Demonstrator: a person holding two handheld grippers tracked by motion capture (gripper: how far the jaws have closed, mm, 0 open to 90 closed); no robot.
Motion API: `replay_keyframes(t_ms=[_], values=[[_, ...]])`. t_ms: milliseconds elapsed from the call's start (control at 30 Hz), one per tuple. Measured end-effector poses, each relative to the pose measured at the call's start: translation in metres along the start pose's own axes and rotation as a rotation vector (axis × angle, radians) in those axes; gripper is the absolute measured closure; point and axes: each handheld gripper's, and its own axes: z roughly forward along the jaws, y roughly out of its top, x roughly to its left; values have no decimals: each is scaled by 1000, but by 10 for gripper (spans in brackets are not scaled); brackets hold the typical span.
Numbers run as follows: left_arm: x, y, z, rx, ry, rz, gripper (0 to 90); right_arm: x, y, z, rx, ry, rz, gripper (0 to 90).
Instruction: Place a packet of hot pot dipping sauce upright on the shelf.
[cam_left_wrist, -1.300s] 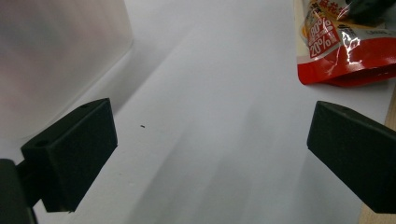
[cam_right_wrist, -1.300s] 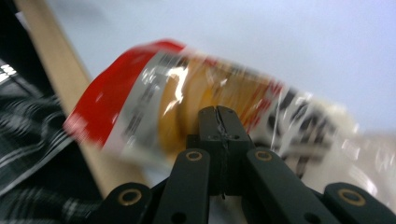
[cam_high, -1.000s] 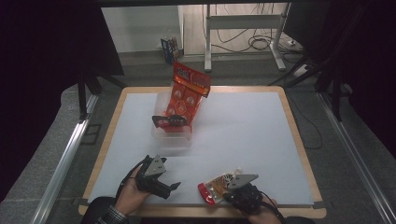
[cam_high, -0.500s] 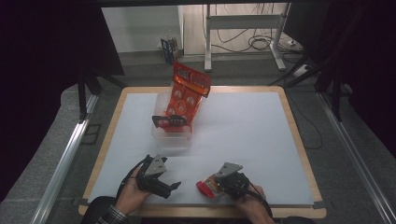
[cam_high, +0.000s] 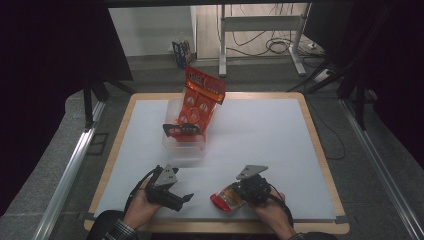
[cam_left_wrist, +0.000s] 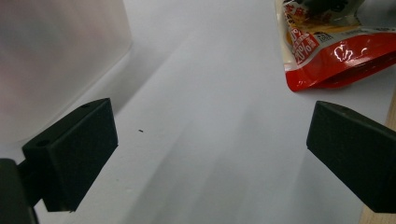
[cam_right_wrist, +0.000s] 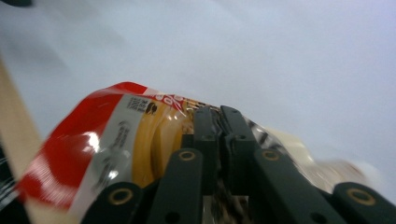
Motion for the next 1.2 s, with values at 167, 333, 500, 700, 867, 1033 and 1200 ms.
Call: replay_keyframes(t_ms=[167, 333, 500, 700, 867, 1033, 1200], values=[[-2, 0, 1, 3, -1, 7, 18, 4, -18, -19, -4, 66, 51, 841], [-2, 1, 2, 6, 0, 9, 18, 24, -35, -26, 37, 144, 38, 849], [-2, 0, 1, 2, 1, 7, 18, 38, -39, -13, 85, 174, -3, 852], [-2, 1, 1, 3, -1, 7, 19, 33, -27, 1, 73, 152, -10, 889], [-3, 1, 2, 3, -5, 8, 19, 21, -13, 13, 53, 94, -6, 889], [-4, 4, 6, 10, -18, 2, 20, 10, 3, 27, 46, 51, -25, 888], [-4, 11, 11, -20, -68, -49, 25, 9, 1, 23, 63, 71, -43, 814]])
